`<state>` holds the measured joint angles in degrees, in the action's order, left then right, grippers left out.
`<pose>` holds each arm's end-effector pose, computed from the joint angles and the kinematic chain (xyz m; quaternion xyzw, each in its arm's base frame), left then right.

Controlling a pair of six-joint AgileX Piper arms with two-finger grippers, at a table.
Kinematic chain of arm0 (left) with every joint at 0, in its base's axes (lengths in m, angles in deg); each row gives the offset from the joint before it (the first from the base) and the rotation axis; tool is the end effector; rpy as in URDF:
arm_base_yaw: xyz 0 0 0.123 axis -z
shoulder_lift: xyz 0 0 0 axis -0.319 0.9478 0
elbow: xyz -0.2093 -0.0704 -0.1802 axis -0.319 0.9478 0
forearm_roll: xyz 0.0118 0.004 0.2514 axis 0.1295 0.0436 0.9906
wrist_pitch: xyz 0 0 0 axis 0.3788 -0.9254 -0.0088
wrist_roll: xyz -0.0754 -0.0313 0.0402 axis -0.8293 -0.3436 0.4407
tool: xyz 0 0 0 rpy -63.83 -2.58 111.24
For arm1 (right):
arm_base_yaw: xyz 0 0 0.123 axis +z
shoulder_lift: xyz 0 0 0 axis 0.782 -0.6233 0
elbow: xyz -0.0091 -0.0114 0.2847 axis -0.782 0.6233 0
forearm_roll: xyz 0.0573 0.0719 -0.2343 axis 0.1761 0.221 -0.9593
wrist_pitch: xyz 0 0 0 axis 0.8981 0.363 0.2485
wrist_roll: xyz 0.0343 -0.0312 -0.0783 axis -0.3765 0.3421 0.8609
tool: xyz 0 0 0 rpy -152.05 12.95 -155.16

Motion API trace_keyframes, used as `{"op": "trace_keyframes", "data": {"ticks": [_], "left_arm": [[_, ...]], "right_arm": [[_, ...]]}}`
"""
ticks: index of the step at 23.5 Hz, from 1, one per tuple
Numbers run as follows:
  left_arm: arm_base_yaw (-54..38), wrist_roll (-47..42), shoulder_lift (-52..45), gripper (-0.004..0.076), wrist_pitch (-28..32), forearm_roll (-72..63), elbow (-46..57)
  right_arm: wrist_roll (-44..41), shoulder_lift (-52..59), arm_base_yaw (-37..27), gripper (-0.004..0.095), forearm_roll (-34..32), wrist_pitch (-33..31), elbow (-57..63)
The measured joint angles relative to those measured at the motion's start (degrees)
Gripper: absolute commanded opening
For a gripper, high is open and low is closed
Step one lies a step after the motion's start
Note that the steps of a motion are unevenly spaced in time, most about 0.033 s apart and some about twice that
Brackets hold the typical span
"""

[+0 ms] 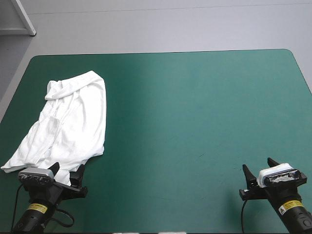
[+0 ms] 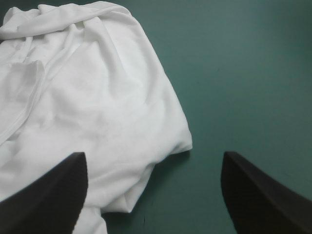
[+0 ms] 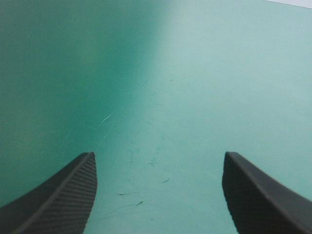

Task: Fold the cloth

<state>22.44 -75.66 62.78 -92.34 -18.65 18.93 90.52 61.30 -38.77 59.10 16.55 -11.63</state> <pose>0.0739 -0.0133 0.2304 0.0393 0.8156 -0.0665 0.5734 0.0784 0.0163 0.2358 -0.1282 0.8057 0.0281 0.5775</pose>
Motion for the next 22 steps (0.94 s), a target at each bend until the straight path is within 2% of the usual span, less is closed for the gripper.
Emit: {"op": "trace_keyframes", "data": {"ticks": [15,17,19,22], "left_arm": [[0.00,0.00,0.00,0.0549,-0.22,0.00,0.00],[0.00,-0.25,0.06,0.0549,1.22,0.28,0.00],[0.00,-2.12,1.16,0.0549,5.40,0.42,-0.26],[0.00,-6.12,5.90,0.0549,8.36,0.91,-3.14]], "right_arm": [[0.00,0.00,0.00,0.0669,0.00,0.00,0.00],[0.00,0.00,0.00,0.0669,0.00,-0.06,0.00],[0.00,0.00,0.00,0.0669,0.05,-0.12,0.00],[0.00,0.00,0.00,0.0669,0.05,-0.26,0.00]]}}
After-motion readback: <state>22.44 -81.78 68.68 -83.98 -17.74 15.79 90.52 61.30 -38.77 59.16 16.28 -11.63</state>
